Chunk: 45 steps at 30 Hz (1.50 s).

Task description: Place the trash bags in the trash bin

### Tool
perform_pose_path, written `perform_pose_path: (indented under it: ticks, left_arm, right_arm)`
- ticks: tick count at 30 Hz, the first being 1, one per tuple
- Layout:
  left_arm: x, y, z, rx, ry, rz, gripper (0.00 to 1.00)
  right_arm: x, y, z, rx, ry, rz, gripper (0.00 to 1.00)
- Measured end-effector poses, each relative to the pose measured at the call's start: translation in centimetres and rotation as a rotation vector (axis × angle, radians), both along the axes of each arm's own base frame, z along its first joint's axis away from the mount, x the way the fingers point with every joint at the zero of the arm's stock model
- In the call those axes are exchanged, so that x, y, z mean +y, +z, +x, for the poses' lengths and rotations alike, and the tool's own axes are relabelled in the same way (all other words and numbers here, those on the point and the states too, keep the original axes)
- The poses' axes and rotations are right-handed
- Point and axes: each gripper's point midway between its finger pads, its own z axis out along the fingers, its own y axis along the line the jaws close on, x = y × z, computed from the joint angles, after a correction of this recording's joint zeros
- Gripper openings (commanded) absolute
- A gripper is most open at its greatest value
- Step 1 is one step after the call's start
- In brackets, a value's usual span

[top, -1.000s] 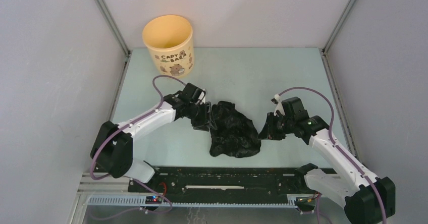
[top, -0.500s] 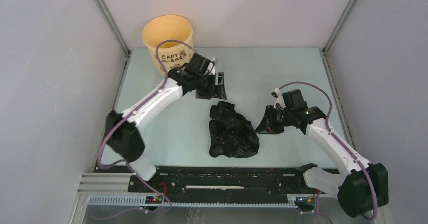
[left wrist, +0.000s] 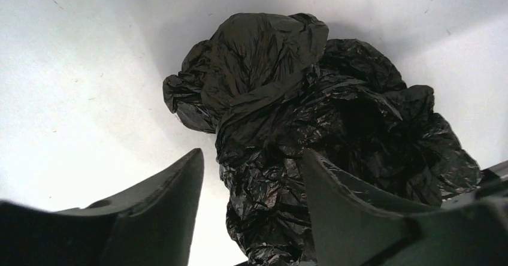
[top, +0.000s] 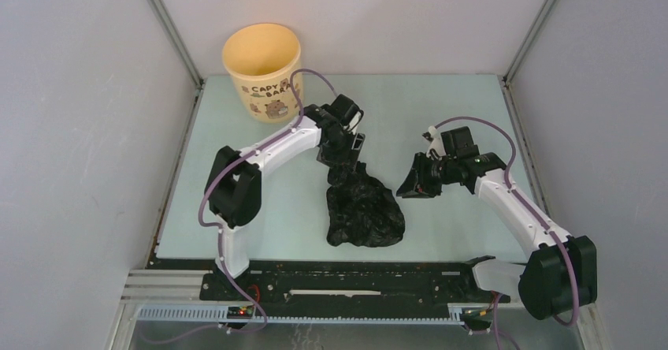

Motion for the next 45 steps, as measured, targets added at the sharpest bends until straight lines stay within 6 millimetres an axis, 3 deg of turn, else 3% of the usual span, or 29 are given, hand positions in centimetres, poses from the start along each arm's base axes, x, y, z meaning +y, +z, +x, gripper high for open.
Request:
perform_pose_path:
  ticks: [6, 12, 20, 22, 28, 32, 35, 40, 45]
  left_arm:
    - [-0.4, 0.1, 0.0, -0.052, -0.029, 0.037, 0.39]
    - [-0.9, 1.7, -0.4, -0.111, -0.049, 0.015, 0.18]
    - [-1.9, 3.4, -1.0, -0.160, -0.085, -0.016, 0.12]
    - [-1.9, 4.4, -1.6, -0.182, -0.099, -0.034, 0.13]
    - [-1.7, 10.3, -4.5, -0.280, -0.165, -0.176, 0.08]
    - [-2.0, 15.3, -6.2, -0.356, -0.223, -0.320, 0.02]
    - [-2.3, 17.5, -7.5, -0.373, -0.270, -0.399, 0.01]
    - [-3.1, 18.7, -9.4, -0.343, -0.357, -0.479, 0.00]
    - [-3.3, 18.8, -9.9, -0.332, -0.398, -0.497, 0.00]
  right_arm:
    - [0.3, 0.6, -0.8, -0.029, 0.018, -0.012, 0.34]
    - [0.1, 2.0, -1.7, -0.094, 0.015, 0.005, 0.34]
    - [-0.2, 3.1, -2.2, -0.134, 0.009, 0.022, 0.34]
    - [-0.8, 3.6, -1.9, -0.144, -0.013, 0.039, 0.38]
    - [-3.8, 4.3, 0.5, -0.146, -0.136, 0.069, 0.43]
    - [-3.1, 4.0, 1.7, -0.088, -0.104, 0.119, 0.57]
    - [-2.3, 3.8, 2.5, -0.046, -0.085, 0.167, 0.67]
    - [-1.4, 4.1, 4.6, -0.008, -0.064, 0.233, 0.73]
    - [-1.7, 5.9, 7.6, -0.050, -0.068, 0.226, 0.77]
